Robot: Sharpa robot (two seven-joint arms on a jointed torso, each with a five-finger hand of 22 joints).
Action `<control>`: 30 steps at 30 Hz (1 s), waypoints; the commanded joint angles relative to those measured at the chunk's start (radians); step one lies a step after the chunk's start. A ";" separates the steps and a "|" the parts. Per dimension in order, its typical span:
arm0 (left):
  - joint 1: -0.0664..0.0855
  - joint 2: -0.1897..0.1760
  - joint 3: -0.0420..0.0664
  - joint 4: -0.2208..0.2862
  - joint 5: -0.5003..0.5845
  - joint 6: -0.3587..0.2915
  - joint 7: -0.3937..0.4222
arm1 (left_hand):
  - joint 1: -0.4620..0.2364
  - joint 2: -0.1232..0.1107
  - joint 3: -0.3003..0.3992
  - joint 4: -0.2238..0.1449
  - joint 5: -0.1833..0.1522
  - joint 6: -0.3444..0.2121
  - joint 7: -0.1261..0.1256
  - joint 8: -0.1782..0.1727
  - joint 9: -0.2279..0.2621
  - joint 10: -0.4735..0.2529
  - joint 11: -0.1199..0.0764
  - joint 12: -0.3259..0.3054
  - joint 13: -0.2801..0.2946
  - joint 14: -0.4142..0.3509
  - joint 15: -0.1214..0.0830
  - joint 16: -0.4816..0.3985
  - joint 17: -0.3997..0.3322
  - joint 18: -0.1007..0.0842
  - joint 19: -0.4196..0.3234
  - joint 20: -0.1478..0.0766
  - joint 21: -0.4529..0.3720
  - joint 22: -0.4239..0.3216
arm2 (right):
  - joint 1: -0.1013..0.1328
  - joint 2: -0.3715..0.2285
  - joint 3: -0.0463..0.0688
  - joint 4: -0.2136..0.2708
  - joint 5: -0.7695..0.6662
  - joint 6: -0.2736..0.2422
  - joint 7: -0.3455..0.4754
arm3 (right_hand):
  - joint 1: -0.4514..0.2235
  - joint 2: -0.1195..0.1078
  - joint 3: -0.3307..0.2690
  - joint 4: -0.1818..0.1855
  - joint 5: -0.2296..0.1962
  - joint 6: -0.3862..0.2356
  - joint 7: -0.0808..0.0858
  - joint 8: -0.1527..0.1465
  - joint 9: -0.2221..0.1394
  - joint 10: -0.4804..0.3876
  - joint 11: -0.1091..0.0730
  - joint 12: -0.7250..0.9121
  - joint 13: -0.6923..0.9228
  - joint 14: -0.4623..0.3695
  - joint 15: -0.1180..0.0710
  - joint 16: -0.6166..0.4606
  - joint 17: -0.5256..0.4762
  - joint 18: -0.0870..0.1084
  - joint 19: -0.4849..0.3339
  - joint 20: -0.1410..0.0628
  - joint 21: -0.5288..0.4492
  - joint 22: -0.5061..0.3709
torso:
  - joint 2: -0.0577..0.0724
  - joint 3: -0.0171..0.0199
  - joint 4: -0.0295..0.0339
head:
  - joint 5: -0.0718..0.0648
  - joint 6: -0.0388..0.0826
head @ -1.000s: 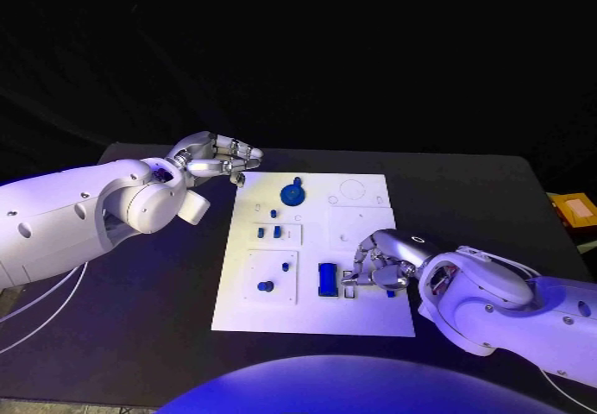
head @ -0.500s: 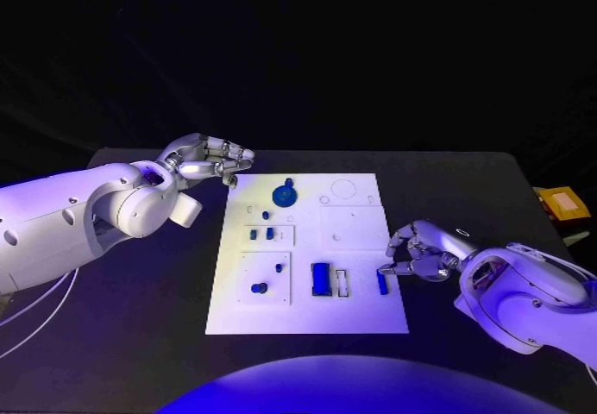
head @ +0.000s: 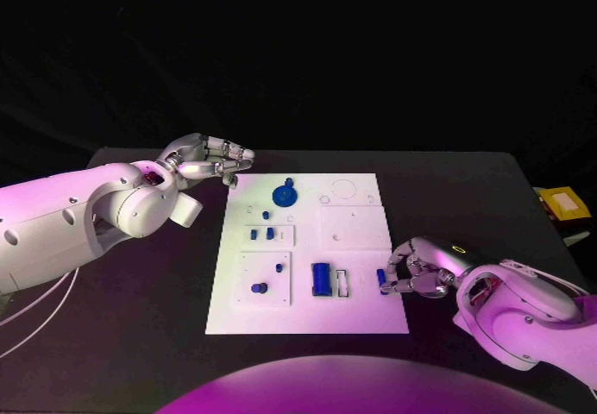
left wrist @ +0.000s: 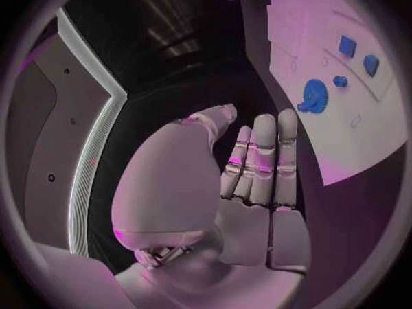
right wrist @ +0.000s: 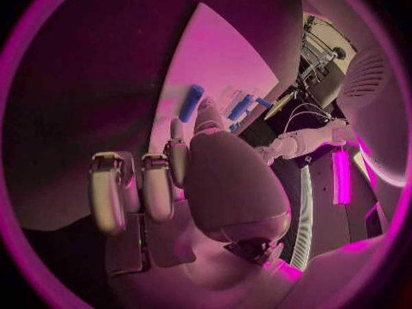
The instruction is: Assemble the parts on the task board
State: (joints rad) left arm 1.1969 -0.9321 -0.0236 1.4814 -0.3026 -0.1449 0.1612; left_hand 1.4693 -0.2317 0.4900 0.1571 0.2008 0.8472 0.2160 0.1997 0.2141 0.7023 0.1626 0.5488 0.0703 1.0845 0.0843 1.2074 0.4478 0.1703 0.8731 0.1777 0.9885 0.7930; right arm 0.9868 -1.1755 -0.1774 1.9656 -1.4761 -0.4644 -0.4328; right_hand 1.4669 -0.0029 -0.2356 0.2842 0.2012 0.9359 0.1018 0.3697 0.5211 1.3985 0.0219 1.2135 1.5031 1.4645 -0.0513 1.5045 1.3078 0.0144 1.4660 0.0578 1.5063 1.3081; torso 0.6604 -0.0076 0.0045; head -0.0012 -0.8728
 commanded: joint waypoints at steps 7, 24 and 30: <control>0.001 -0.003 0.001 0.004 0.005 0.011 0.008 | 0.002 -0.002 0.005 0.003 0.004 0.005 0.002 0.002 -0.001 -0.004 0.000 0.006 -0.001 -0.005 -0.001 0.006 -0.002 0.014 -0.005 0.001 -0.005 0.001 | -0.019 0.035 0.000 -0.026 -0.009 0.004 -0.033 | 0.012 0.035 0.002 0.004 0.015 0.035 -0.010 -0.002 -0.001 0.006 -0.007 0.001 -0.169 0.075 0.002 -0.006 0.113 0.001 0.076 0.004 -0.003 0.243 | 0.001 -0.0014 0.0022 | 0.003 0.000; 0.001 -0.007 0.001 0.007 0.005 0.012 0.005 | 0.001 -0.002 0.006 0.004 0.004 0.006 0.002 0.002 -0.001 -0.005 0.000 0.007 -0.001 -0.006 -0.001 0.006 -0.003 0.014 -0.005 0.001 -0.006 0.001 | -0.040 0.091 0.000 -0.059 -0.049 0.020 -0.059 | 0.221 0.068 0.203 -0.047 -0.064 0.076 -0.038 0.005 0.006 0.011 -0.031 -0.005 -0.169 0.078 -0.024 0.000 0.128 -0.003 0.083 -0.024 0.013 0.248 | 0.000 -0.0007 0.0013 | 0.004 0.000; 0.001 -0.007 0.001 0.007 0.005 0.012 0.004 | 0.000 -0.002 0.007 0.005 0.004 0.006 0.002 0.002 -0.002 -0.005 0.000 0.008 -0.001 -0.006 -0.001 0.007 -0.004 0.014 -0.005 0.002 -0.006 0.001 | -0.041 0.093 0.000 -0.052 -0.050 0.010 -0.063 | 0.154 -0.038 0.495 -0.003 -0.022 0.062 -0.034 0.026 0.038 0.023 -0.029 -0.007 -0.168 0.080 -0.021 0.003 0.136 -0.005 0.087 -0.019 0.022 0.250 | -0.001 -0.0010 0.0006 | 0.006 0.000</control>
State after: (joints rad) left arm 1.1970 -0.9401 -0.0236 1.4857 -0.3026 -0.1447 0.1595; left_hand 1.4693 -0.2317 0.4928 0.1600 0.2008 0.8473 0.2160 0.1997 0.2142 0.7024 0.1626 0.5526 0.0703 1.0845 0.0842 1.2074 0.4458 0.1702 0.8736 0.1772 0.9885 0.7930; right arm 0.9540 -1.0817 -0.1706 1.9250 -1.5102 -0.4873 -0.4554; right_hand 1.5839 -0.0780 0.1474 0.3408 0.1734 0.9942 0.0700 0.3873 0.5555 1.4002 0.0099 1.2039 1.4806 1.4683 -0.0774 1.5045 1.3076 0.0143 1.4660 0.0426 1.5228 1.3078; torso 0.6598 -0.0083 0.0053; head 0.0043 -0.8728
